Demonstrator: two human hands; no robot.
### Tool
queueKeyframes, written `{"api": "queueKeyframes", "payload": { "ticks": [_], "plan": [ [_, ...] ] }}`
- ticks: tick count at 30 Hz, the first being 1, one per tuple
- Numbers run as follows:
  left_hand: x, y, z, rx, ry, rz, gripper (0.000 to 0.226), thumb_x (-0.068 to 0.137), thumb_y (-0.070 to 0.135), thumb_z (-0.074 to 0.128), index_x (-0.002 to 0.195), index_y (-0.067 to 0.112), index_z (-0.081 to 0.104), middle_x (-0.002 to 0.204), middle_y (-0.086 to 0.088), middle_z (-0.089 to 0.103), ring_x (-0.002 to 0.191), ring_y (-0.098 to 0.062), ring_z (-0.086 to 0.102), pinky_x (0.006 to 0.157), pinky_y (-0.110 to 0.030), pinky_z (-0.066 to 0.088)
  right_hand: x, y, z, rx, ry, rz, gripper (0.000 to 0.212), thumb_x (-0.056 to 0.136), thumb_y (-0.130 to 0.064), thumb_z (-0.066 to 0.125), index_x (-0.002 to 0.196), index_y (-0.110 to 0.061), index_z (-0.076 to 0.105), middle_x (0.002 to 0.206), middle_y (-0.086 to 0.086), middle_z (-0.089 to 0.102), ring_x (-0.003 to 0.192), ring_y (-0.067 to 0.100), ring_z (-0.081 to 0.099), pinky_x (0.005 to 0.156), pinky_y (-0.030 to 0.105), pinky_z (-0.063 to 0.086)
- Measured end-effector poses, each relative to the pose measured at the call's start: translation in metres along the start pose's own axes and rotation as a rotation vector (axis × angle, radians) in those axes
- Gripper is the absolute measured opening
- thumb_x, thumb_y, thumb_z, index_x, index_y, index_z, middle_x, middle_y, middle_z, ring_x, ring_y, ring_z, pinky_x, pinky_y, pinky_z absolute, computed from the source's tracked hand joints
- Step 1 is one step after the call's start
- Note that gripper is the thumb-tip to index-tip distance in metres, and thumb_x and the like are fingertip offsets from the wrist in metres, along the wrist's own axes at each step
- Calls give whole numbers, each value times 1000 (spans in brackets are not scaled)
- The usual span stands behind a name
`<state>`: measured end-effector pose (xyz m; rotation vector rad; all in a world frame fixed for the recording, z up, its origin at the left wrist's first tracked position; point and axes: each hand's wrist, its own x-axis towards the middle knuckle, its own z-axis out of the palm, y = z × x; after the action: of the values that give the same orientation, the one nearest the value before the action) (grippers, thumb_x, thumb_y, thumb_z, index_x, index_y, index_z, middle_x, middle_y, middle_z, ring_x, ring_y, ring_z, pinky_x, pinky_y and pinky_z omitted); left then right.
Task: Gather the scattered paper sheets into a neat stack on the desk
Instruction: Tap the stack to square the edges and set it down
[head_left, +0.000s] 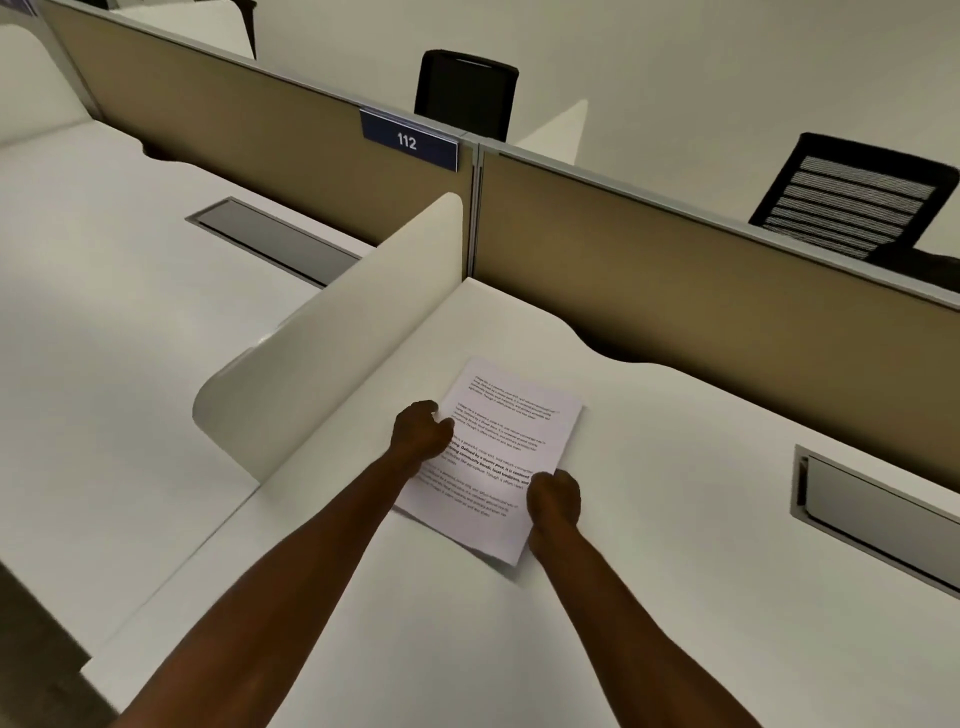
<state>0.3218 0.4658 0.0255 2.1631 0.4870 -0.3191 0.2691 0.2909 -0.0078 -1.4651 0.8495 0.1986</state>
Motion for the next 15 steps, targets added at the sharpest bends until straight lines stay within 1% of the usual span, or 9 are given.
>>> {"api": "queueKeyframes", "payload": {
  "ticks": [1, 3, 6, 9, 12, 14, 15],
  "plan": [
    [8, 2, 0, -4, -5, 8, 56, 95, 31, 59, 145, 9, 45, 152, -11, 44, 138, -27, 42, 112, -34, 33, -4, -4, 7, 15, 39, 7, 48, 87, -11, 46, 134, -6, 52, 137, 12, 56, 120, 33, 56, 106, 44, 44],
    [25, 6, -1, 1, -6, 38, 57, 96, 30, 58, 146, 7, 43, 153, -11, 43, 140, -27, 41, 113, -33, 32, -6, -12, 22, 14, 84, 12, 51, 95, -7, 42, 145, -4, 38, 147, 13, 45, 132, 31, 46, 110, 38, 37],
    [51, 15, -6, 39, 9, 97, 55, 98, 27, 55, 146, 3, 42, 152, -14, 43, 140, -28, 40, 114, -33, 30, 9, -27, 44, -30, 96, -21, 54, 98, -9, 42, 150, -5, 29, 153, 14, 36, 137, 30, 40, 110, 36, 33],
    [76, 28, -19, 62, 31, 134, 45, 98, 19, 55, 136, -4, 49, 143, -19, 52, 132, -32, 48, 106, -33, 37, 26, -47, 68, -46, 77, -46, 55, 98, -10, 43, 150, -6, 27, 154, 13, 34, 139, 29, 38, 110, 35, 33],
    [106, 38, -34, 46, 25, 146, 43, 97, 14, 55, 135, -5, 50, 140, -21, 54, 128, -34, 52, 103, -34, 41, 44, -65, 91, -90, 69, -69, 55, 96, -13, 47, 148, -4, 30, 153, 14, 37, 138, 30, 39, 113, 38, 31],
    [126, 43, -43, 18, 5, 152, 50, 96, 16, 56, 142, -1, 44, 144, -20, 51, 131, -32, 50, 106, -34, 40, 56, -79, 103, -78, 50, -73, 51, 94, -13, 50, 142, -4, 40, 145, 15, 47, 129, 33, 48, 110, 40, 38],
    [135, 46, -47, 2, -9, 151, 55, 96, 18, 57, 146, 3, 40, 147, -18, 48, 133, -31, 48, 109, -35, 38, 61, -85, 107, -48, 28, -70, 47, 92, -14, 53, 137, -5, 46, 139, 15, 53, 122, 33, 54, 106, 42, 43]
  ]
}}
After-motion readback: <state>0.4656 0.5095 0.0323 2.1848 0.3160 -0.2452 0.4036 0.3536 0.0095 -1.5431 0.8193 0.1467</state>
